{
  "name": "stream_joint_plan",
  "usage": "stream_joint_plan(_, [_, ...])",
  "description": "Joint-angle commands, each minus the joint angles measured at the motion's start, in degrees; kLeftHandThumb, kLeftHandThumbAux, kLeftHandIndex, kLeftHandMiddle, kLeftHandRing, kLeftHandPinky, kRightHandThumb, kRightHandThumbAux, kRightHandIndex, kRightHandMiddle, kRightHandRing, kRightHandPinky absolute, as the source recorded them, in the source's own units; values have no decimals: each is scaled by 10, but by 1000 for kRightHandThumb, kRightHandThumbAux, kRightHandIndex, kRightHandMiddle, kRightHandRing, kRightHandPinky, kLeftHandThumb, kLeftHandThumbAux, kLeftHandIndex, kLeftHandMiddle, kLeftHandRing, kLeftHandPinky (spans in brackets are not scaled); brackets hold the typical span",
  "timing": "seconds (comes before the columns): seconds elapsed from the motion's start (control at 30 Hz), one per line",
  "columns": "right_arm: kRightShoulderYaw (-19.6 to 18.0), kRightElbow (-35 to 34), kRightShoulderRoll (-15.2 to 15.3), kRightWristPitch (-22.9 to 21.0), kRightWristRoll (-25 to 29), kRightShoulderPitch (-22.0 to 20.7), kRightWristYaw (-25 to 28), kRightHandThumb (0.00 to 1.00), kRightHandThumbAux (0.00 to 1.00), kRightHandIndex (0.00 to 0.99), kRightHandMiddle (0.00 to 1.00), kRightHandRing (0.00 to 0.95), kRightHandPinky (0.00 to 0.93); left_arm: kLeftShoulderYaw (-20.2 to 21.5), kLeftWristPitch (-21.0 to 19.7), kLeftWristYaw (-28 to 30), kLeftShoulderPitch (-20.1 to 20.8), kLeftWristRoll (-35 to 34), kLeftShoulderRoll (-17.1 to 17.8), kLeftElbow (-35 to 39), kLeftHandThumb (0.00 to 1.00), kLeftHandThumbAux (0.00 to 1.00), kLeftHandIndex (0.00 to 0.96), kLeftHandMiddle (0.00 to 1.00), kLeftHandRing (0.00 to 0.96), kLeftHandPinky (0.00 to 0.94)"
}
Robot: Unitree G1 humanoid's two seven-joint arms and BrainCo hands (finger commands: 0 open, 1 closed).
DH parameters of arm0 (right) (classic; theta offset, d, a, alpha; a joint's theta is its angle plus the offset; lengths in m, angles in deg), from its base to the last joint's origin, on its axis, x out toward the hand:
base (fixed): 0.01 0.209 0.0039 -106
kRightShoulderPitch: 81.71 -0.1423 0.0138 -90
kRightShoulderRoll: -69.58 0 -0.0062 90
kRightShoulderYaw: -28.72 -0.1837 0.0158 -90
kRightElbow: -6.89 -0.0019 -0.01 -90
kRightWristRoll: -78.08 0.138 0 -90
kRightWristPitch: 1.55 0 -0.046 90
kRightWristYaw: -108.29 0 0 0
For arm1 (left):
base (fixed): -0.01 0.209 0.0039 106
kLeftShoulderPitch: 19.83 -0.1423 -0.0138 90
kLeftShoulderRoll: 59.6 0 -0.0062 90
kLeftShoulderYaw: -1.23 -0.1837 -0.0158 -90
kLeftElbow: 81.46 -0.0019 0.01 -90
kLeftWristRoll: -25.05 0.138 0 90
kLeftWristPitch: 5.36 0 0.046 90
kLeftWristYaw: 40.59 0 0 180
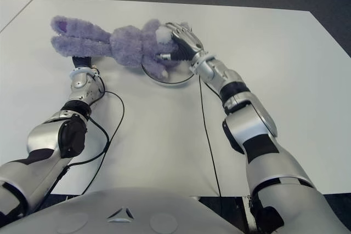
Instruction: Put the doll into the plate.
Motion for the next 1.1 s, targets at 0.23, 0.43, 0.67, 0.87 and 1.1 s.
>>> stream_joint_plan(0.23, [81, -76, -2, -45, -166, 141, -343, 205, 438, 0, 0, 0, 0, 5, -84, -11, -119, 0, -42, -78, 0, 537, 71, 258, 294, 306])
stream_joint_plan(0.43, [96, -56, -11, -47, -191, 131, -420, 189, 396, 0, 0, 0, 0, 4, -87, -10, -118, 1, -41, -78, 0, 529, 66, 251, 287, 311])
stream_joint_plan(0.67, [105, -30, -19, -45, -202, 106, -462, 196, 358, 0, 0, 0, 0, -1, -91, -16, -117, 5, -41, -78, 0, 523, 62, 251, 296, 334])
stream_joint_plan(0.87, [108, -6, -28, -38, -197, 95, -465, 223, 348, 0, 0, 0, 0, 1, -94, -16, -116, 4, -40, -78, 0, 526, 64, 251, 294, 317])
stream_joint_plan(1.1, [111, 29, -37, -36, -190, 90, -460, 255, 358, 0, 0, 0, 0, 6, -88, -12, -117, -1, -42, -77, 0, 533, 64, 253, 295, 319])
